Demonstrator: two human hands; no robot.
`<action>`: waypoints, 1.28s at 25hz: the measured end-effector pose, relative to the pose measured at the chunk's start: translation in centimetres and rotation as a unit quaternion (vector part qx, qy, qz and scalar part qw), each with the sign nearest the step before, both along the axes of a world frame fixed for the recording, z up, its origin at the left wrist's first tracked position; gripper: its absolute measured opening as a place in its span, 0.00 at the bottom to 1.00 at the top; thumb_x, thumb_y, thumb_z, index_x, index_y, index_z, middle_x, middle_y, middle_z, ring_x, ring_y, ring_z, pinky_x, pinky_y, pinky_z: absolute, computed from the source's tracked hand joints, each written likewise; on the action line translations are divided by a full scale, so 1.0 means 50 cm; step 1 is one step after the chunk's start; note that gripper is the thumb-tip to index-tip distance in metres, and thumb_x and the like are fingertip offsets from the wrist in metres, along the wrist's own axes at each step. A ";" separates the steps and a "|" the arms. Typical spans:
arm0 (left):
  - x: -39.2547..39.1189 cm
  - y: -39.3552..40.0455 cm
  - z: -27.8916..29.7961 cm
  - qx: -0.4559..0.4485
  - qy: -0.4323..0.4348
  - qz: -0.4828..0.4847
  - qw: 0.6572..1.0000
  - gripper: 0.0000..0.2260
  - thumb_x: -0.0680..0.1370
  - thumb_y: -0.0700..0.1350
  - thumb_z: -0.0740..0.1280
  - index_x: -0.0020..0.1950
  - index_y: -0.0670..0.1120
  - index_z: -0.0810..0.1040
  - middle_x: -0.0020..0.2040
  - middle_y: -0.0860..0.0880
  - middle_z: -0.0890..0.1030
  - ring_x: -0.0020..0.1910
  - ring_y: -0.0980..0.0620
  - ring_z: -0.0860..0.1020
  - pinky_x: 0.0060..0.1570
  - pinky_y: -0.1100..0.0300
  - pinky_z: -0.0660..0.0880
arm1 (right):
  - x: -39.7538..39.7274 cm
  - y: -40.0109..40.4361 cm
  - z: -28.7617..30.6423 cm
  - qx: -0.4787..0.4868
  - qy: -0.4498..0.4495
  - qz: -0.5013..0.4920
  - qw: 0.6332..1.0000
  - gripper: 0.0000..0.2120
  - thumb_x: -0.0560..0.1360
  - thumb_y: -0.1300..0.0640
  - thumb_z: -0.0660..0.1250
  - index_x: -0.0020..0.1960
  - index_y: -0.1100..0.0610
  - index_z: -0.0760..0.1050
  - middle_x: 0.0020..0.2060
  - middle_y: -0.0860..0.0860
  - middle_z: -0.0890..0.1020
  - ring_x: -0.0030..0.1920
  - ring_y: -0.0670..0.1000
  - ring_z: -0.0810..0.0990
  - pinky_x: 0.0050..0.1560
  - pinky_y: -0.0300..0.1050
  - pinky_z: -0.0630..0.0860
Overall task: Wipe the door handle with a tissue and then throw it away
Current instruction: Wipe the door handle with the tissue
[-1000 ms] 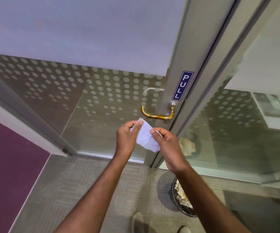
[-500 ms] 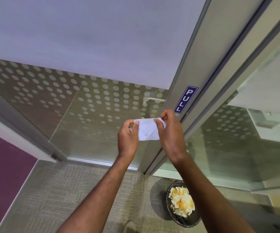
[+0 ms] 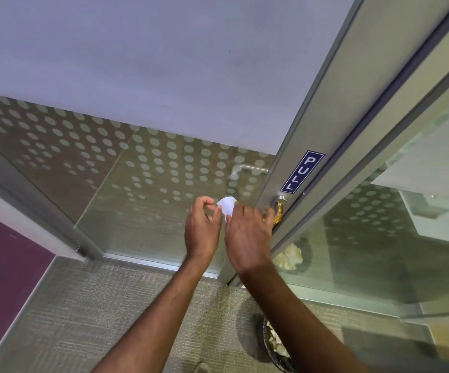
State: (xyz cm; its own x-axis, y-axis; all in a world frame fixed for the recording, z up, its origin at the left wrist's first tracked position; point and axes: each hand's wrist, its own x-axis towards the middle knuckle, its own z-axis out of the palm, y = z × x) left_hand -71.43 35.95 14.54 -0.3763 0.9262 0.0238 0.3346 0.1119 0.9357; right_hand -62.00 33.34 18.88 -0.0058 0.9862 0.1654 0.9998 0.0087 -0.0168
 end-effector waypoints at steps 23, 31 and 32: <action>-0.067 0.220 0.262 0.437 0.483 -0.026 0.758 0.27 0.85 0.50 0.60 0.83 0.49 0.56 0.86 0.49 0.42 0.85 0.42 0.42 0.81 0.38 0.45 | -0.009 0.023 -0.012 -0.026 -0.020 0.046 0.998 0.31 0.79 0.65 0.58 0.80 0.63 0.55 0.55 0.56 0.77 0.57 0.56 0.77 0.75 0.58 0.63; -0.063 0.245 0.258 0.462 0.484 0.010 0.743 0.27 0.85 0.53 0.56 0.83 0.50 0.54 0.85 0.51 0.37 0.84 0.46 0.37 0.82 0.41 0.38 | -0.050 0.112 0.055 -0.186 -0.031 -0.009 0.982 0.16 0.78 0.61 0.65 0.66 0.55 0.74 0.49 0.50 0.81 0.47 0.52 0.83 0.60 0.53 0.69; -0.062 0.247 0.257 0.460 0.483 0.010 0.745 0.27 0.85 0.53 0.56 0.83 0.50 0.54 0.85 0.51 0.36 0.84 0.45 0.37 0.82 0.41 0.38 | -0.048 0.122 0.058 -0.200 -0.016 -0.010 0.980 0.15 0.79 0.60 0.64 0.65 0.55 0.75 0.53 0.50 0.81 0.52 0.53 0.83 0.60 0.54 0.70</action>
